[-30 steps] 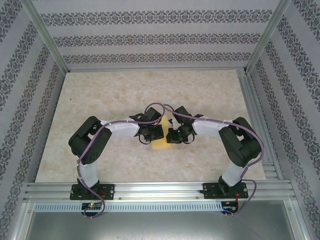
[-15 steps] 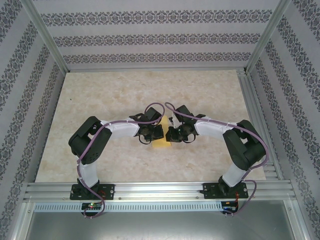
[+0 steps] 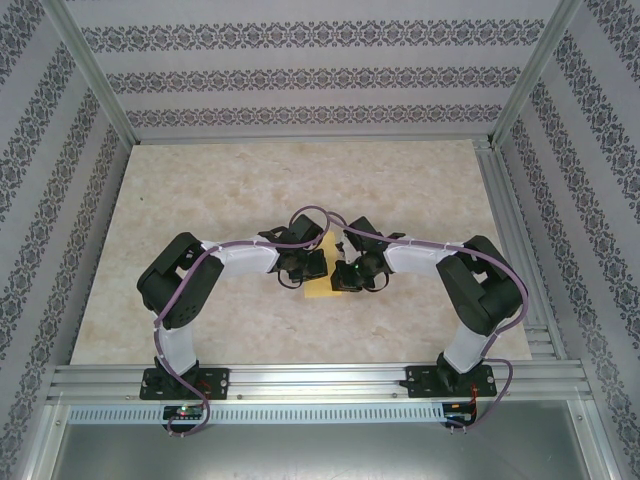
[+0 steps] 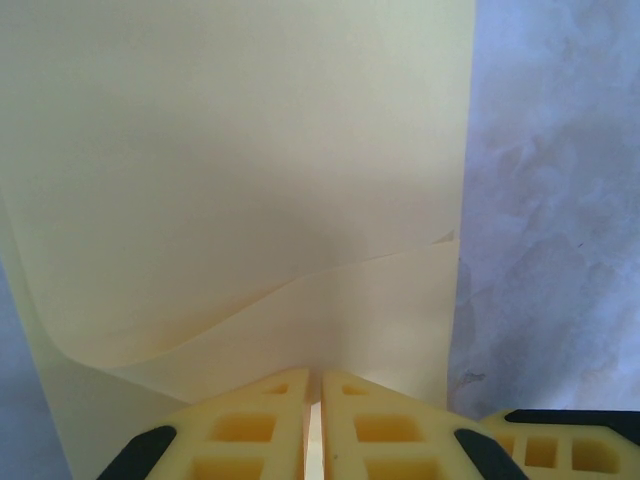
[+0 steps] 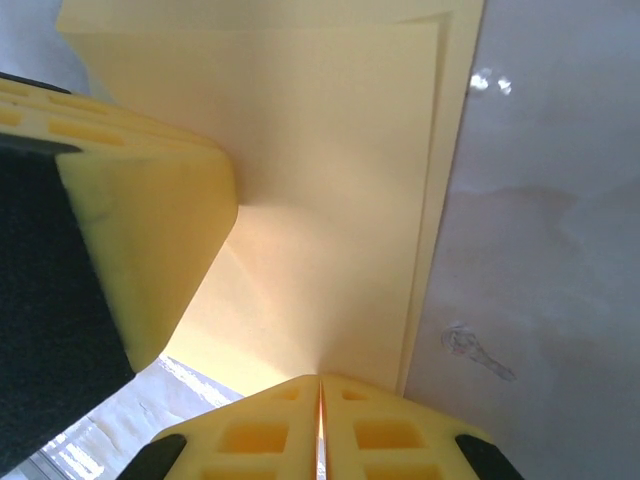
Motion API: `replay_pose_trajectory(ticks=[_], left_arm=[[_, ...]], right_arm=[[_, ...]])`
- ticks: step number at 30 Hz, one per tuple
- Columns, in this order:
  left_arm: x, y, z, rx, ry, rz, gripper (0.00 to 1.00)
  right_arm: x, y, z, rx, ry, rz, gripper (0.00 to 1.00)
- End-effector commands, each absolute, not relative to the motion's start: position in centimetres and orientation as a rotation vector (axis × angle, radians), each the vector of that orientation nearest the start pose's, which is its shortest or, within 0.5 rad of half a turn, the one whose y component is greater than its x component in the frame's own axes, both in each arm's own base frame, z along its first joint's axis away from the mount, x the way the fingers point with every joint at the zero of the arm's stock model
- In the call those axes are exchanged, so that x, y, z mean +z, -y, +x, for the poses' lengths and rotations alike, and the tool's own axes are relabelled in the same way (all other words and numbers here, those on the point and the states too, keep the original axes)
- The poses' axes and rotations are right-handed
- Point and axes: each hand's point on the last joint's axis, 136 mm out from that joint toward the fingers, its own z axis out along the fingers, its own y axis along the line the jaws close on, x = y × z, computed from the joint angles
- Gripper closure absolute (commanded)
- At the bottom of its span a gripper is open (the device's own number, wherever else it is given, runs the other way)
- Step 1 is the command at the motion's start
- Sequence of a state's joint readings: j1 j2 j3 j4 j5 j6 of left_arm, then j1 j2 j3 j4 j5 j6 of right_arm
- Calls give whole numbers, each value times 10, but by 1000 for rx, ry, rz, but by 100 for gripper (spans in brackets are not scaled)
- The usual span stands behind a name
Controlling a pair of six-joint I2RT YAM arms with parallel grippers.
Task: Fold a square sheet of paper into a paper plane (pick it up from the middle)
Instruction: Fold the triangle a second time at the center of the table.
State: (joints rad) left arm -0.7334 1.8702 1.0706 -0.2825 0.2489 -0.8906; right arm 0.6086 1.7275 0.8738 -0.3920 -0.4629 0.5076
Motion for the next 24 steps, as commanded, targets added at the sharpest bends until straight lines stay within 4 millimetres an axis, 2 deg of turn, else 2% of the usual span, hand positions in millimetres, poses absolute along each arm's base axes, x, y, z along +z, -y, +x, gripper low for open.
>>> replay_pose_trajectory(ticks=[1,8,10,13,16,18,24], left_arm=[[10,309,287,-735,-2903,-133,87],[10,309,286,-734,-2906,-128,87],[10,309,286,-733,-2906,-129,87],[11,309,286,-733,-2905,-126,87],[11,310,286,-739,-2903,-122,87],[11,310,286,-742,-2902,-124,87],[11,311,286,-754,-2904,-124,87]], right_arm=[[-3,-248,225,792,-3042,-229,90],[-8,-238,217,784,-3065,-185,90],[7,-244,224,851,-3003,-194,90],[49,-258,240,974,-2839,-244,89],[69,-263,250,1014,-2770,-268,89],[66,-262,254,1010,-2782,-260,89],[40,-264,257,983,-2862,-260,91]])
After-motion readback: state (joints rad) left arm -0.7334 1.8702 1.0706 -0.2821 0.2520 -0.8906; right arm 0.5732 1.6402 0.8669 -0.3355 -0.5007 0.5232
